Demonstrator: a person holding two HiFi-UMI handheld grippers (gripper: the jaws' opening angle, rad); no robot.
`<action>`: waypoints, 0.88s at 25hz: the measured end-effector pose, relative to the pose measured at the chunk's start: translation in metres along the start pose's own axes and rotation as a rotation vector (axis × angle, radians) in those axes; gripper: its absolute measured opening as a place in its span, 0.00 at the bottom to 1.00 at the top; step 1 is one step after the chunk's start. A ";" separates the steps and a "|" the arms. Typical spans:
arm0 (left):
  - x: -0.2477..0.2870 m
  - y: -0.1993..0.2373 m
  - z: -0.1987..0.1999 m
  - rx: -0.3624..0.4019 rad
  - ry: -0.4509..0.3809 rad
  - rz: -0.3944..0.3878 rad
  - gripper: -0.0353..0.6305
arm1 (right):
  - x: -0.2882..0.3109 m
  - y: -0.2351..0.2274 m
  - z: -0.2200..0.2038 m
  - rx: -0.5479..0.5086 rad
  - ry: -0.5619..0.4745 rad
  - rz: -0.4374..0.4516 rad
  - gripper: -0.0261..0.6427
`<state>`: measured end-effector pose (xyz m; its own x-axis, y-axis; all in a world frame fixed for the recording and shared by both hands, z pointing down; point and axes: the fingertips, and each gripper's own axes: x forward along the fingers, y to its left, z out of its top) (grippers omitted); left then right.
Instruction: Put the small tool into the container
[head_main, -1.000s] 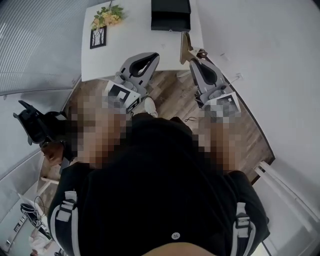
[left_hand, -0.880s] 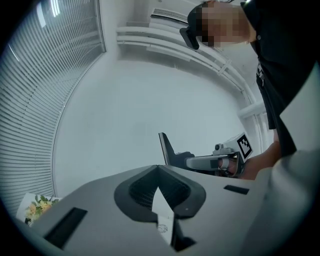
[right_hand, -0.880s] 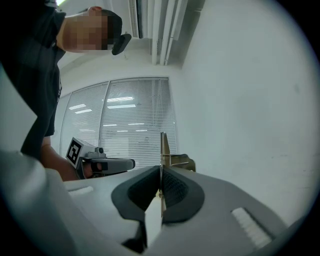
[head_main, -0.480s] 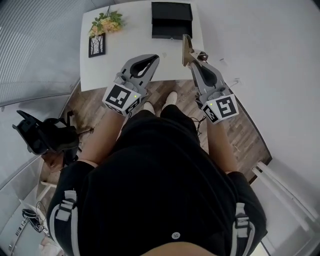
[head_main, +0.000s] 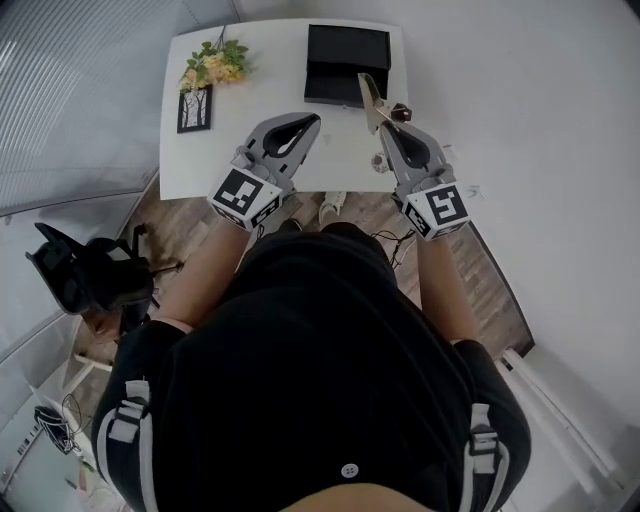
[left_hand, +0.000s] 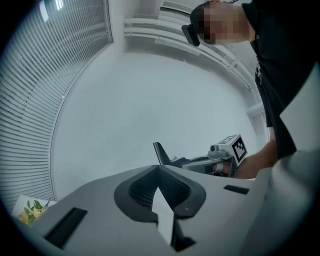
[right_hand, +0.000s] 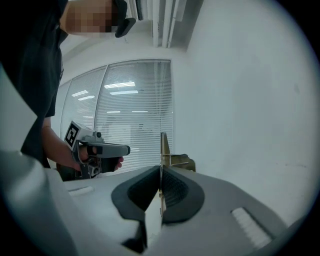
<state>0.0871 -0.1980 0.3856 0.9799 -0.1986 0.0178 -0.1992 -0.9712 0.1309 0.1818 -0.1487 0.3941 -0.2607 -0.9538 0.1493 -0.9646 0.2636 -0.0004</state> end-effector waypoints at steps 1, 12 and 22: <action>0.007 0.005 -0.001 0.003 0.002 0.009 0.06 | 0.007 -0.008 -0.005 -0.003 0.018 0.011 0.06; 0.065 0.058 -0.023 0.004 0.006 0.115 0.06 | 0.086 -0.084 -0.074 -0.080 0.266 0.144 0.06; 0.087 0.100 -0.047 -0.004 0.007 0.221 0.06 | 0.151 -0.107 -0.163 -0.216 0.552 0.332 0.06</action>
<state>0.1526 -0.3058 0.4465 0.9126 -0.4055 0.0532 -0.4089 -0.9036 0.1274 0.2518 -0.2974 0.5782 -0.4285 -0.6193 0.6579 -0.7926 0.6072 0.0553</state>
